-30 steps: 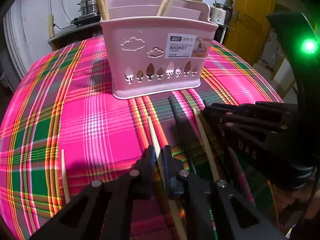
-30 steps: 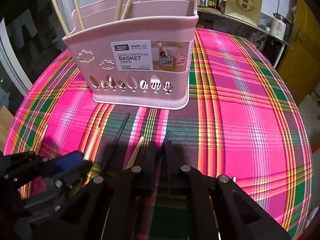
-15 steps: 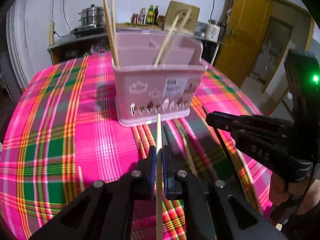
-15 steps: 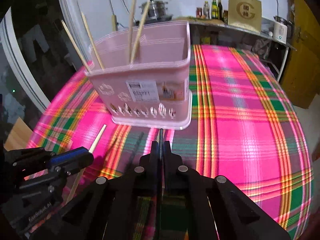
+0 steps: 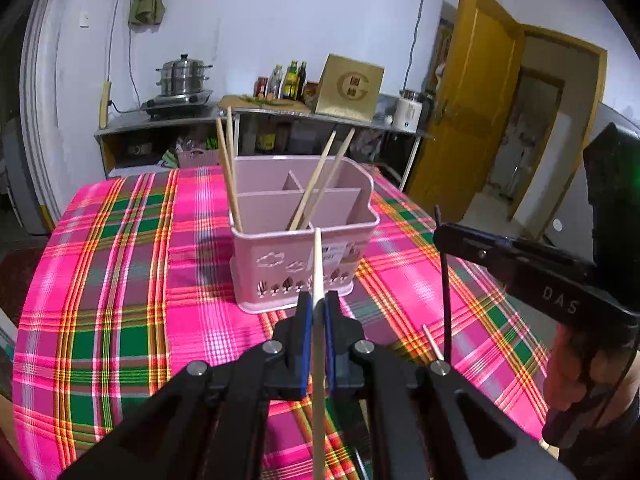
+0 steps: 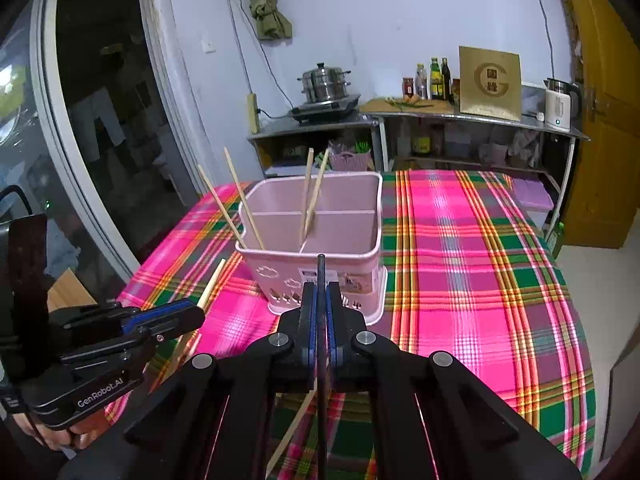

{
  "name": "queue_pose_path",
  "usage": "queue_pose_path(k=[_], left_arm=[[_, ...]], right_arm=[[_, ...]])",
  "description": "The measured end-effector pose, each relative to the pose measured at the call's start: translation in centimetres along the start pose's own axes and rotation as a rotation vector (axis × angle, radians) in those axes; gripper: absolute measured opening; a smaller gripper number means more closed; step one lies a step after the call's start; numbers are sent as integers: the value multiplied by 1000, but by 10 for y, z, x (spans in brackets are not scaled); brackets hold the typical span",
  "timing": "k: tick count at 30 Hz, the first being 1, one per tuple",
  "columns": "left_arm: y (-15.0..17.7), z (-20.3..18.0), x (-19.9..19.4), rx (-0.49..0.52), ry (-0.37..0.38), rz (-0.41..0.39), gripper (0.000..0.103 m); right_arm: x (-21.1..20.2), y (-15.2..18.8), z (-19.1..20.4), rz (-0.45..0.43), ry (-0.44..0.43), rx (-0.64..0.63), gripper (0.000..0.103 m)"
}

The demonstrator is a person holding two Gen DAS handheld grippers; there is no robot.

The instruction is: Organize utensils

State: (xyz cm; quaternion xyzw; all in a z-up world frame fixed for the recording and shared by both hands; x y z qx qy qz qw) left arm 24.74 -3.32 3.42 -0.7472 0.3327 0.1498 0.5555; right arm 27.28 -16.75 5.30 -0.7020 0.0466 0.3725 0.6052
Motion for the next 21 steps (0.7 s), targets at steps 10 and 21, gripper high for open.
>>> queue_pose_path(k=[10, 21], left_arm=[[3, 6, 0, -27, 6, 18, 7], [1, -2, -12, 0, 27, 3, 5]], right_arm=[[-11, 0, 4, -9, 3, -11, 4], [-13, 0, 1, -10, 5, -15, 4]])
Point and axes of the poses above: each gripper's, at about its wrist camera, not at the fingertips, and x roughly the way its jaws point, z to its left, y to its underside, the point moved 6 cm from there along x, roughly the way its jaws point, and after that the axes turned 12 degrees about -x, right-handed, at the moved point
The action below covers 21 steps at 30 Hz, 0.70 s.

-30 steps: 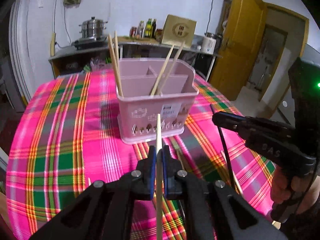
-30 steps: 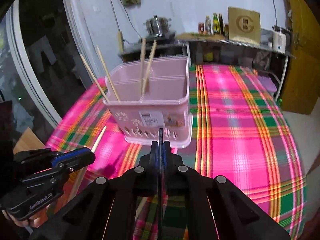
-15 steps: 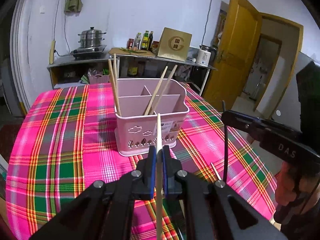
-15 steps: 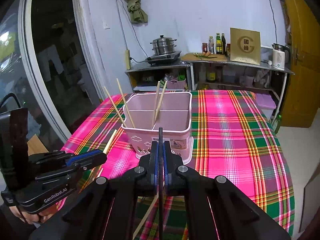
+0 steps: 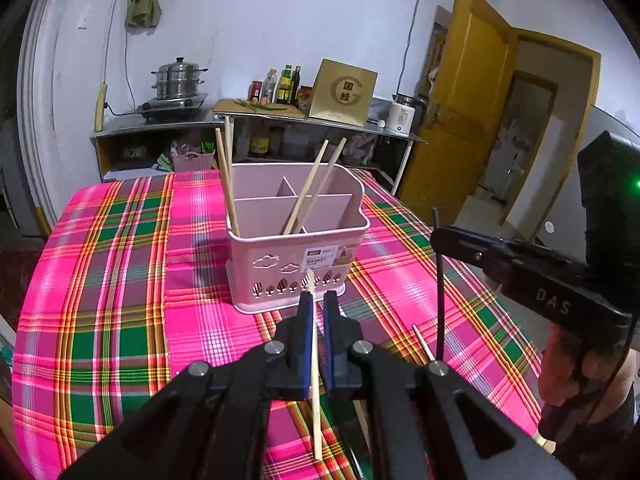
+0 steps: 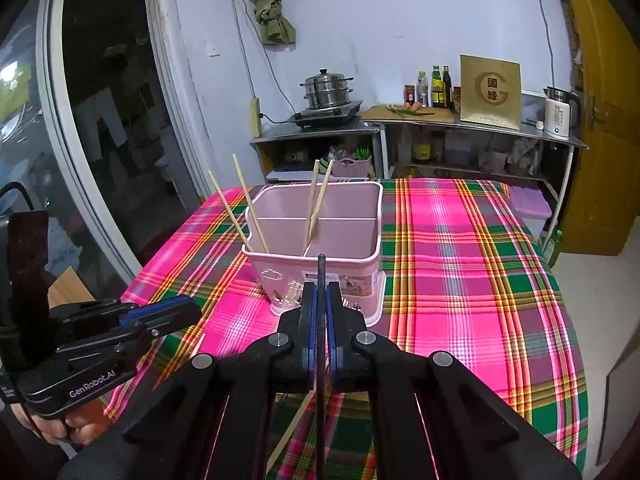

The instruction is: Organize utensils

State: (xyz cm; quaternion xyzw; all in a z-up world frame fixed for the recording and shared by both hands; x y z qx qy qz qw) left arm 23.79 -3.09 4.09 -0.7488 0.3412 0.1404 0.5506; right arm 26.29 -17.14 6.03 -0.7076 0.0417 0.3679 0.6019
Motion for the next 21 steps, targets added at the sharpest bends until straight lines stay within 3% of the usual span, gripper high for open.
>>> queue_pose_path(k=[6, 9, 14, 21], left_arm=[[3, 9, 13, -14, -42, 46, 5], [11, 8, 28, -1, -44, 106, 6], [23, 4, 61, 28, -73, 191, 22], [35, -9, 113, 110, -112, 277, 24]], right_arm=[[-2, 1, -4, -3, 3, 1, 4], [-3, 0, -7, -5, 4, 3, 4], [-5, 1, -10, -8, 6, 5, 4], [-1, 3, -25, -1, 7, 27, 4]])
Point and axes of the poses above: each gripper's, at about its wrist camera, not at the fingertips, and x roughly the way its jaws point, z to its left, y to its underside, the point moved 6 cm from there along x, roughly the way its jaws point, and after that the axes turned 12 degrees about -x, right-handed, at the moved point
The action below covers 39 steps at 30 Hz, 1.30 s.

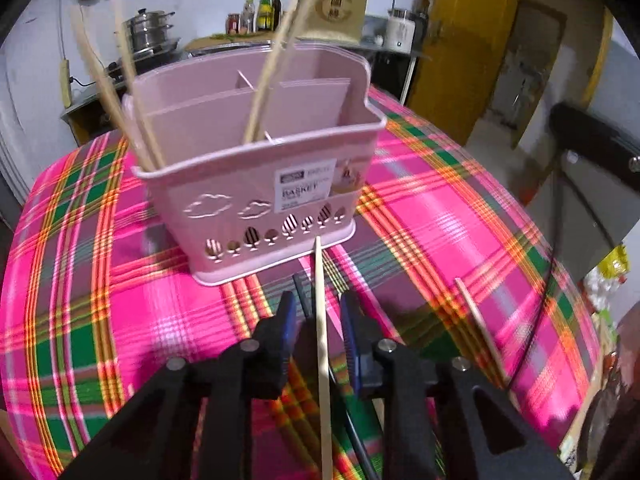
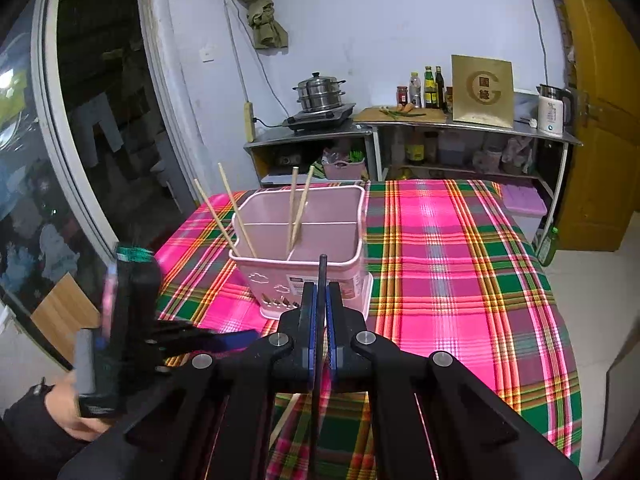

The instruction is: Organize utensils

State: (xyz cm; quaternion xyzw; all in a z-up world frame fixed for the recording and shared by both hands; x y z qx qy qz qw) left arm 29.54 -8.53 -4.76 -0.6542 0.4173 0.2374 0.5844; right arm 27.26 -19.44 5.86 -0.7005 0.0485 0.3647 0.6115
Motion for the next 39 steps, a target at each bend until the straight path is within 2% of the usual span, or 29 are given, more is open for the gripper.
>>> queue_pose_path(k=[6, 21, 25, 30, 36, 39], left_arm=[[-5, -2, 29, 8, -40, 49, 24], [-18, -2, 62, 23, -112, 107, 24], [-18, -6, 61, 29, -103, 111, 10], [-21, -7, 39, 17, -79, 65, 6], [-30, -3, -20, 6, -16, -46, 5], [-33, -7, -30, 28, -12, -57, 5]], right_arm=[[4, 1, -6, -1, -6, 0, 4], [7, 1, -7, -6, -16, 1, 4], [8, 1, -7, -6, -17, 1, 4], [7, 1, -8, -12, -14, -2, 4], [4, 0, -4, -19, -9, -5, 4], [3, 0, -3, -19, -6, -2, 4]])
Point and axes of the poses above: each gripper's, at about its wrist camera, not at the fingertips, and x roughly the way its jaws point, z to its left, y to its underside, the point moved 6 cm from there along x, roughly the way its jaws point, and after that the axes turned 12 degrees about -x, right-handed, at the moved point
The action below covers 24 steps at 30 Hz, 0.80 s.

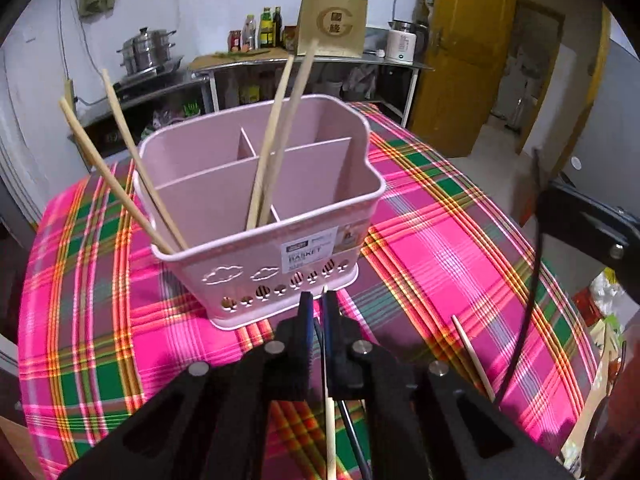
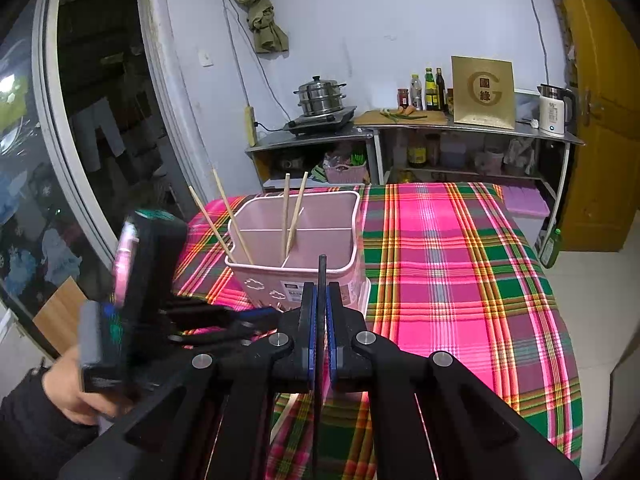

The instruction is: Organize utensils

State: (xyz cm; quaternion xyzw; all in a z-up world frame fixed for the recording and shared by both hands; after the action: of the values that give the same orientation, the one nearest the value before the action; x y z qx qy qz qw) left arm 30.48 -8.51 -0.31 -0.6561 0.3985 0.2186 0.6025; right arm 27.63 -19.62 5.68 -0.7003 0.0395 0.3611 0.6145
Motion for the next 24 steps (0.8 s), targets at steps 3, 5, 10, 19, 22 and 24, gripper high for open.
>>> queue_pose_path(k=[3, 5, 10, 19, 22, 24], left_arm=[[6, -3, 14, 4, 3, 51, 9], [8, -3, 28, 3, -6, 85, 24], [14, 0, 62, -1, -37, 159, 26], [16, 3, 94, -6, -85, 209, 26], [16, 0, 95, 0, -89, 203, 23], [15, -3, 97, 5, -92, 201, 13]], right_arm=[[-2, 1, 2, -2, 2, -1, 4], [-4, 1, 3, -1, 3, -2, 4], [-6, 1, 5, -2, 3, -14, 4], [-5, 1, -2, 2, 2, -5, 4], [-5, 0, -2, 1, 2, -6, 4], [-4, -1, -2, 0, 2, -5, 4]])
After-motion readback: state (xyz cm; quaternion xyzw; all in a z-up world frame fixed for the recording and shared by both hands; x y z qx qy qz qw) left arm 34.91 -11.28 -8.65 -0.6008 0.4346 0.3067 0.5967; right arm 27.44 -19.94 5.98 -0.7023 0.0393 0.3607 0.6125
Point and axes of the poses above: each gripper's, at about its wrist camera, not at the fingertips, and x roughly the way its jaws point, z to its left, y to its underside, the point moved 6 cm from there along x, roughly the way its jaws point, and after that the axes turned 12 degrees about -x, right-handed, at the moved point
